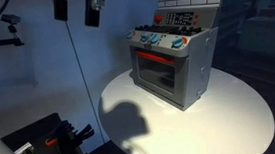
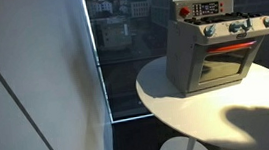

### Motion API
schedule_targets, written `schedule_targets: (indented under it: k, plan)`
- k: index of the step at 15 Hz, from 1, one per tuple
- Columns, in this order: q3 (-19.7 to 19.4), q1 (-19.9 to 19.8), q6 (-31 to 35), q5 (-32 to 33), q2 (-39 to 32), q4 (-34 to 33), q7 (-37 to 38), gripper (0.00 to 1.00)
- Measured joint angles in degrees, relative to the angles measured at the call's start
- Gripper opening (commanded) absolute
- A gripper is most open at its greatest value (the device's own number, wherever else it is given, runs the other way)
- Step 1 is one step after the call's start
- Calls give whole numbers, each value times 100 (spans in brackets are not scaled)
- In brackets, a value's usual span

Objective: Turn the rightmost blue knob to the right side of the stove

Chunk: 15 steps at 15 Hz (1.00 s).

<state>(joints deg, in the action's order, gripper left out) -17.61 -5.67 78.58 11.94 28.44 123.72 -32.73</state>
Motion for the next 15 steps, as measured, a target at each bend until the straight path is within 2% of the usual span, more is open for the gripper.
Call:
schedule_targets:
  k: [8,15]
  plan:
    - [3,0,33,-3,-39,4,52,100]
    - [70,-1,371,-166,-336,-110,629,100]
